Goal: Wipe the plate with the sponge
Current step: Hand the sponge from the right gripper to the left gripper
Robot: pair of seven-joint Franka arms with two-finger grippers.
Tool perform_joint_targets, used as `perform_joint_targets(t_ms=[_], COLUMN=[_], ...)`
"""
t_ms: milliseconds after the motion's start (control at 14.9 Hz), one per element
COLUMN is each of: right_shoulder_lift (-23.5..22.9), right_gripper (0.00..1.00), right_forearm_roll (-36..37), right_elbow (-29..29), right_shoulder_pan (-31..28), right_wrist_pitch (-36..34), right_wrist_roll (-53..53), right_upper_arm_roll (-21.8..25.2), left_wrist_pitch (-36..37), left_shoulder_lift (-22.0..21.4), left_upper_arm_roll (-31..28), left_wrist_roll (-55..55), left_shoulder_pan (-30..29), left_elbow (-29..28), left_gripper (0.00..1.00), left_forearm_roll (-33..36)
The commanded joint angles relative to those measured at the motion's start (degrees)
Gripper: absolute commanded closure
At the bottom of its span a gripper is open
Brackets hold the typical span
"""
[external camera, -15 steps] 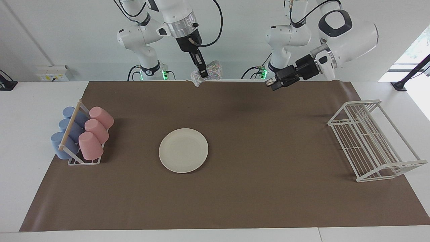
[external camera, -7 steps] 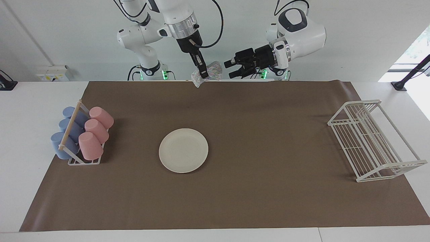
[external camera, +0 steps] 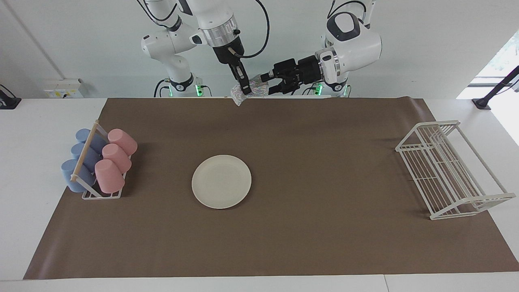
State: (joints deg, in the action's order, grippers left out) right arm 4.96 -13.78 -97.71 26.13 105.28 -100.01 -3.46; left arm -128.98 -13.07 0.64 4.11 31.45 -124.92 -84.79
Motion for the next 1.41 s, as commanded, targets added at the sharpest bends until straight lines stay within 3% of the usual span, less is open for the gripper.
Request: perform_joint_targets(t_ms=[0,135,202,471,538,605,673,807,1143,1345], right_shoulder_lift=[-0.03,-0.03,-0.03,-0.03,-0.03,0.05,0.32,0.41,0.49,0.41], right_gripper=[1.0,1.0,1.0,1.0,0.77,0.32,0.0,0.0,0.0,0.0], right_forearm_roll=[1.29,1.38,1.38,1.38,1.38,1.47,1.47,1.38,1.38,1.38], right_elbow=[0.33,0.33,0.33,0.5,0.51,0.51,0.24,0.15,0.24,0.24], right_shoulder_pan=[-0.38,-0.38,-0.38,-0.47,-0.38,-0.29,-0.46,-1.25,-9.5,-15.47], right_wrist_pitch=[-0.42,-0.42,-0.42,-0.51,-0.77,-1.3,-1.39,-1.91,-7.27,-10.16], right_wrist_roll=[-0.98,-0.98,-0.89,-0.89,-0.2,1.64,4.27,10.76,43.25,60.22], right_upper_arm_roll=[-0.23,-0.23,-0.23,-0.23,-0.23,-0.23,-0.23,0.21,0.47,0.47], left_wrist_pitch=[-2.32,-2.68,-2.42,-1.89,-1.89,-1.71,-1.71,-1.71,-0.31,3.63], left_shoulder_lift=[0.68,0.68,0.68,0.5,0.5,0.24,0.07,0.07,-0.11,-0.02], left_upper_arm_roll=[-0.82,-0.82,-0.82,-0.91,-0.91,-0.91,-0.91,-0.91,-1.34,-1.34], left_wrist_roll=[-1.21,-1.12,-0.6,0.02,0.2,0.2,0.2,0.29,1.69,4.84], left_shoulder_pan=[1.6,2.3,2.39,2.39,2.39,2.39,2.39,2.39,0.9,-4.71], left_elbow=[0.82,1.08,1.26,1.09,1.08,0.74,0.56,0.47,-0.41,-0.41], left_gripper=[0.65,0.95,1.0,1.0,1.0,1.0,1.0,1.0,1.0,1.0], left_forearm_roll=[-2.57,-4.15,-4.42,-4.51,-4.51,-4.42,-4.42,-4.42,-3.46,5.82])
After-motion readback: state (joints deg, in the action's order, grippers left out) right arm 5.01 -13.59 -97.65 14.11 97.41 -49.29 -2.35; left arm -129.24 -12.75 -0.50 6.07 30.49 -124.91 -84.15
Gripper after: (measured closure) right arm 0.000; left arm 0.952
